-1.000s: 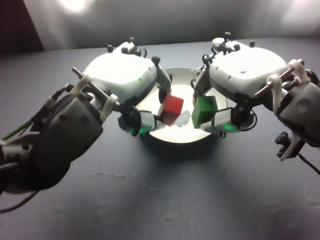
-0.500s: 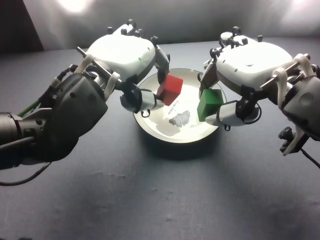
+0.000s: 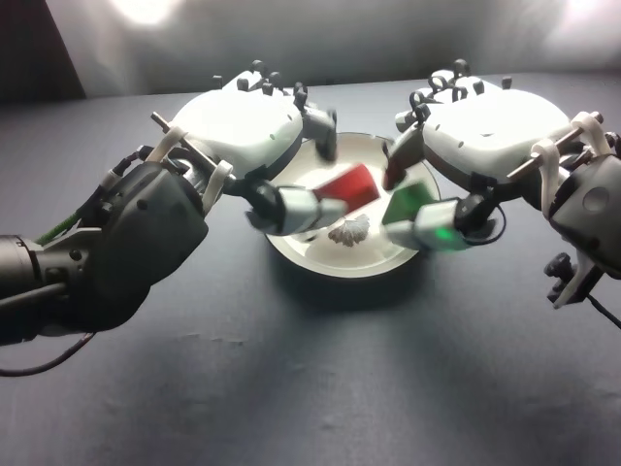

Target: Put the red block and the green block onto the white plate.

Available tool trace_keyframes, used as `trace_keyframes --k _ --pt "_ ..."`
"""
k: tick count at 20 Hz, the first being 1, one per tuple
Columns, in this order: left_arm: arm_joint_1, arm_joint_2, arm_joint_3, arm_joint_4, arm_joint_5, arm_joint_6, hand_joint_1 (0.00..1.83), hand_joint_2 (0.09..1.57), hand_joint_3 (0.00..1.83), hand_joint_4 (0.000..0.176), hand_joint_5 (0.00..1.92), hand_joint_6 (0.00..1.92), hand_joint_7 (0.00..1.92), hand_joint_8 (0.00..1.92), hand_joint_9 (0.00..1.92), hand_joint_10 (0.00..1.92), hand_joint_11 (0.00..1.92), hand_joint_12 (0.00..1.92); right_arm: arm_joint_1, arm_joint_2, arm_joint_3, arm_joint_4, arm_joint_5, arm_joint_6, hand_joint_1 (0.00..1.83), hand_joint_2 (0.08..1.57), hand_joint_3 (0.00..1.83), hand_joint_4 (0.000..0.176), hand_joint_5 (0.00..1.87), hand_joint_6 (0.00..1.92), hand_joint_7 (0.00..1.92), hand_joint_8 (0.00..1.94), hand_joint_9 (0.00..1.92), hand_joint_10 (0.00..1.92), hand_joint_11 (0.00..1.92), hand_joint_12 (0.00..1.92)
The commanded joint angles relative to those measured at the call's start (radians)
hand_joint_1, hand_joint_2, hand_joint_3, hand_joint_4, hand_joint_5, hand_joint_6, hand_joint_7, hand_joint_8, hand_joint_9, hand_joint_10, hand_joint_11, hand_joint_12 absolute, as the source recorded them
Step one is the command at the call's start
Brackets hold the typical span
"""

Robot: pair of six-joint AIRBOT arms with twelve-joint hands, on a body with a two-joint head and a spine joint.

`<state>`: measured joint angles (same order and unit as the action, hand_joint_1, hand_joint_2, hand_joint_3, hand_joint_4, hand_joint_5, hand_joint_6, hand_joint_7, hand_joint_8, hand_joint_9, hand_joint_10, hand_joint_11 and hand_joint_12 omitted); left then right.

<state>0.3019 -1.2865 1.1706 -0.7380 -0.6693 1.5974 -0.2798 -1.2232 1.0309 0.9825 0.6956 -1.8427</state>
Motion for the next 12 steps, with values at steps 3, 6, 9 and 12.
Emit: trace_keyframes --k 3,6,9,12 --pt "0.007 0.021 -0.008 0.043 -0.108 -0.007 0.01 1.18 0.0 0.0 0.09 0.0 0.09 0.0 0.1 0.0 0.0 0.4 0.004 0.01 0.003 -0.052 0.087 0.004 0.01 1.14 0.01 0.02 0.07 0.0 0.1 0.0 0.04 0.0 0.02 0.02" --pt "0.02 0.032 -0.02 0.06 -0.108 -0.02 0.0 1.19 0.0 0.0 0.01 0.0 0.0 0.0 0.0 0.0 0.0 0.12 0.006 0.011 0.003 -0.053 0.087 0.004 0.0 1.16 0.01 0.0 0.0 0.0 0.03 0.0 0.0 0.0 0.0 0.01" --pt "0.036 0.077 -0.064 0.115 -0.094 -0.045 0.0 1.2 0.01 0.0 0.05 0.01 0.03 0.01 0.01 0.01 0.02 0.04 0.016 0.015 0.002 -0.055 0.076 0.004 0.0 1.16 0.01 0.0 0.01 0.0 0.01 0.0 0.0 0.0 0.0 0.0" --pt "0.071 0.159 -0.137 0.235 -0.051 -0.137 0.0 1.22 0.01 0.0 0.06 0.01 0.03 0.01 0.02 0.01 0.02 0.05 0.045 0.049 0.001 -0.055 -0.002 0.029 0.0 1.17 0.01 0.0 0.01 0.0 0.0 0.0 0.0 0.0 0.0 0.0"
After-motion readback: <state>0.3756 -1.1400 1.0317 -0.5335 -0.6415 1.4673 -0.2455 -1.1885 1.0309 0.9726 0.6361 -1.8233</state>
